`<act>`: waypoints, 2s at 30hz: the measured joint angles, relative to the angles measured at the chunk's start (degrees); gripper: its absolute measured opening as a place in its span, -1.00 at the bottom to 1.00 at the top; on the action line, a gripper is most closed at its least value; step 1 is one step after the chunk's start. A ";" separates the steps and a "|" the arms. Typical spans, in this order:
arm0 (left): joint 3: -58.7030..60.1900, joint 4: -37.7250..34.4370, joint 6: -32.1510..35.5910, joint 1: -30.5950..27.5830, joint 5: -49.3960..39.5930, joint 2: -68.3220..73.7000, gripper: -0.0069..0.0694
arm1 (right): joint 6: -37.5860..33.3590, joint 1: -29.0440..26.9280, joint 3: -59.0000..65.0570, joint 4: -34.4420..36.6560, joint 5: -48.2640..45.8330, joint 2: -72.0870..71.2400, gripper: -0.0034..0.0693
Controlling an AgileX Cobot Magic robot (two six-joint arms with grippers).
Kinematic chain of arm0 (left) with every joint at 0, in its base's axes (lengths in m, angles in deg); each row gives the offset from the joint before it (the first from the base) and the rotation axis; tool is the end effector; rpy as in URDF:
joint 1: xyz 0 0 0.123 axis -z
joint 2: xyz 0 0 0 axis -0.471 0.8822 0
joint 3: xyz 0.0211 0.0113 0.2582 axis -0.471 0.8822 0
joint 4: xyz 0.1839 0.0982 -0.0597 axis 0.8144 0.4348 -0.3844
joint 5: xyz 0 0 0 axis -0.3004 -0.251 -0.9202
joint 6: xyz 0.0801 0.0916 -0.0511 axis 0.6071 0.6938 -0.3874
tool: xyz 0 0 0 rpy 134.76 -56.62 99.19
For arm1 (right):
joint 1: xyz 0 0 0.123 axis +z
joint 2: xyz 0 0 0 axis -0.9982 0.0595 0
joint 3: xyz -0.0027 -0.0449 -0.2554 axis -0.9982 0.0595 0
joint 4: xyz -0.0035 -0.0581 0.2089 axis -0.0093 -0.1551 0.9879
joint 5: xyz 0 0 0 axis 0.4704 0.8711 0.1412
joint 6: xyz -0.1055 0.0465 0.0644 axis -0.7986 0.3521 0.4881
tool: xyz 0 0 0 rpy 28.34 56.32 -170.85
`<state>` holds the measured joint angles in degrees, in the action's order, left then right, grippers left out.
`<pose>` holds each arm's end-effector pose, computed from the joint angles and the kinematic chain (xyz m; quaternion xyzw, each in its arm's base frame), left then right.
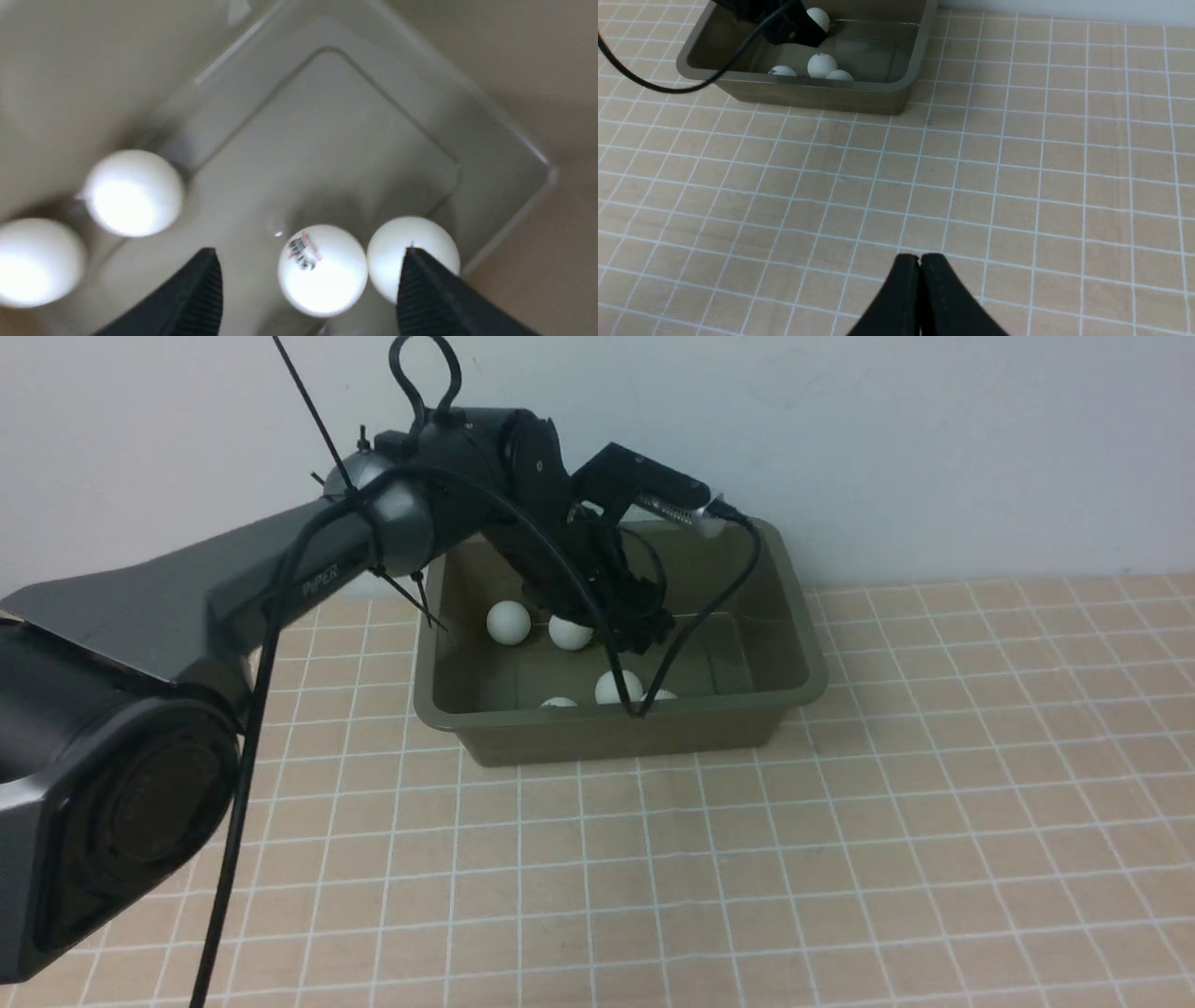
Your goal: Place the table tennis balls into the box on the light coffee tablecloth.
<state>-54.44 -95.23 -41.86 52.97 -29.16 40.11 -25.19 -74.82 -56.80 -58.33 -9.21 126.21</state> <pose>0.4233 -0.2147 0.1901 0.3275 0.8969 -0.0907 0.2830 0.0852 0.0336 0.3473 -0.0877 0.9143 0.1058 0.3811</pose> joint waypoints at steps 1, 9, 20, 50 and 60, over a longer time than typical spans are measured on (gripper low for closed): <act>-0.74 1.01 0.00 0.00 -1.59 -1.00 0.16 | -0.55 0.00 0.00 -0.38 0.00 0.00 -0.96; -1.66 6.49 0.00 0.00 -12.78 -11.95 -0.86 | -6.29 0.00 8.47 -4.14 7.84 -0.19 -0.96; 22.66 -8.47 12.88 0.05 -0.82 -31.92 -1.00 | -6.92 0.00 32.23 -4.97 43.29 0.07 -0.96; 72.90 -23.94 17.12 0.05 30.49 -58.59 -1.00 | -6.93 0.00 36.69 -12.00 50.95 0.07 -0.96; 76.76 -21.62 23.29 -2.75 34.23 -63.46 -1.00 | -6.93 0.00 36.69 -12.00 50.75 0.07 -0.96</act>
<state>22.32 -116.85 -18.57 50.22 5.07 -23.35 -32.12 -74.82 -20.11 -70.33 41.54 126.27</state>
